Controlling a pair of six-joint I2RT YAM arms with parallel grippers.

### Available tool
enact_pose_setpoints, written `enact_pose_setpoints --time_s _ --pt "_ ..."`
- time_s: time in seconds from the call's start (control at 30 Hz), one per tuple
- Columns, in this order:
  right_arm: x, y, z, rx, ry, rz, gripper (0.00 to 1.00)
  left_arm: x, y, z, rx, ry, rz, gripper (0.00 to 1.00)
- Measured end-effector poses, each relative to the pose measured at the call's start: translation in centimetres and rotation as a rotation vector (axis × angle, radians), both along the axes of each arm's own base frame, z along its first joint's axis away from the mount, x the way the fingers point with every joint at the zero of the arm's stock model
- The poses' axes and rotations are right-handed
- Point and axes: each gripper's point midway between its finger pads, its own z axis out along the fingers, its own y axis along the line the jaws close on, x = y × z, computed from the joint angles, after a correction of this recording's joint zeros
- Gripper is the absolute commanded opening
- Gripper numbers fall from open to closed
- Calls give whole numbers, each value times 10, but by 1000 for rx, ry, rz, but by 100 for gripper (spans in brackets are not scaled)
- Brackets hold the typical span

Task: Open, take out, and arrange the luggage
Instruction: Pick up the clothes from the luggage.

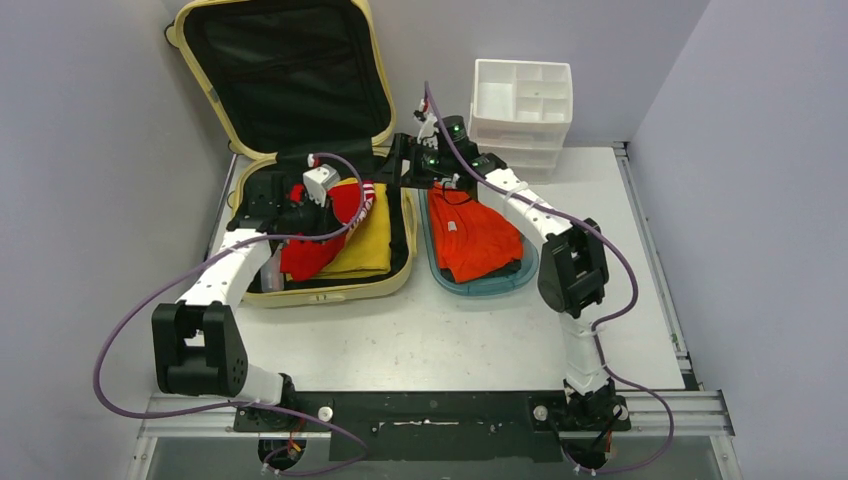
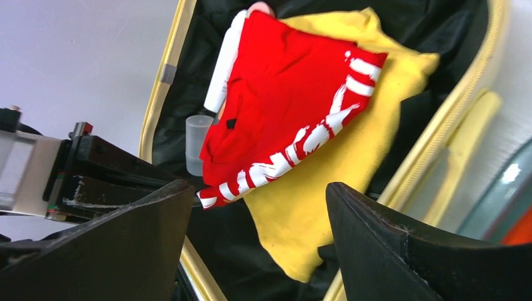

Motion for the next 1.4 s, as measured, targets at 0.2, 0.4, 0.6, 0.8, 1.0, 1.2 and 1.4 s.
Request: enact_pose_setpoints --time_s 0.2,0.4,0.6,0.8,1.0,1.2,1.4 --pt "-17 28 -28 5 80 47 79 -1 4 3 -38 -11 16 0" --pt "-29 46 -61 -19 150 69 79 -3 5 6 -68 -25 26 0" --pt "-30 58 -69 -17 169 72 79 -2 4 15 -86 -49 33 0" --pt "-27 68 -73 6 193 69 79 -2 3 16 -101 -60 32 0" --pt "-23 72 -75 17 211 59 79 -4 2 14 -111 -53 32 0" --pt "-24 82 -90 11 226 60 79 -5 1 14 -117 -56 29 0" --pt "-32 94 -118 -22 263 64 79 -9 0 12 -118 -54 27 0"
